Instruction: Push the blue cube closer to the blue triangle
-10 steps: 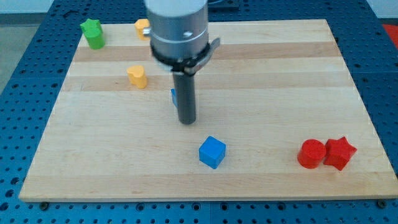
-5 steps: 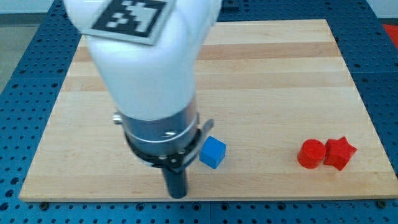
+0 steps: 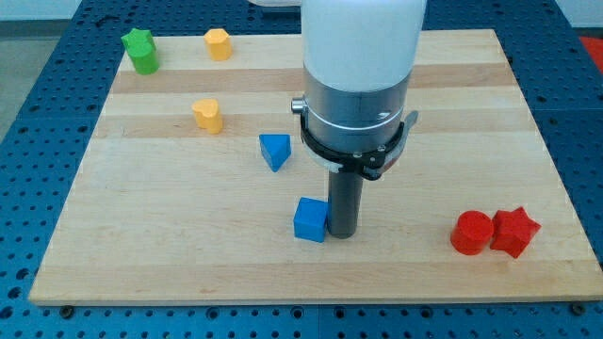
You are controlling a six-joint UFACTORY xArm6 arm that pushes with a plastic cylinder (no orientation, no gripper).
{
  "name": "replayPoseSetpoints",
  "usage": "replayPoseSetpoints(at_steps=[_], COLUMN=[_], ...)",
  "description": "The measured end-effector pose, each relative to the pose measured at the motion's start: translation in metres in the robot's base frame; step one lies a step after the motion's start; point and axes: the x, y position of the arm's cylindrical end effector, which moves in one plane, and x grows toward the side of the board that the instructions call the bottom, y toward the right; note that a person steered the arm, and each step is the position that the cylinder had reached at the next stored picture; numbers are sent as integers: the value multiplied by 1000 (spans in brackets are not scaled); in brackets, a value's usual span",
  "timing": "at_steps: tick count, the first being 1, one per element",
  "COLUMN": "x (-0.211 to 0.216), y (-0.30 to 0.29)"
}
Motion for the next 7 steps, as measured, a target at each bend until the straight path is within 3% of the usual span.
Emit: replayPoseSetpoints(at_steps=[3,7], x=[25,-56], y=[-22,-23])
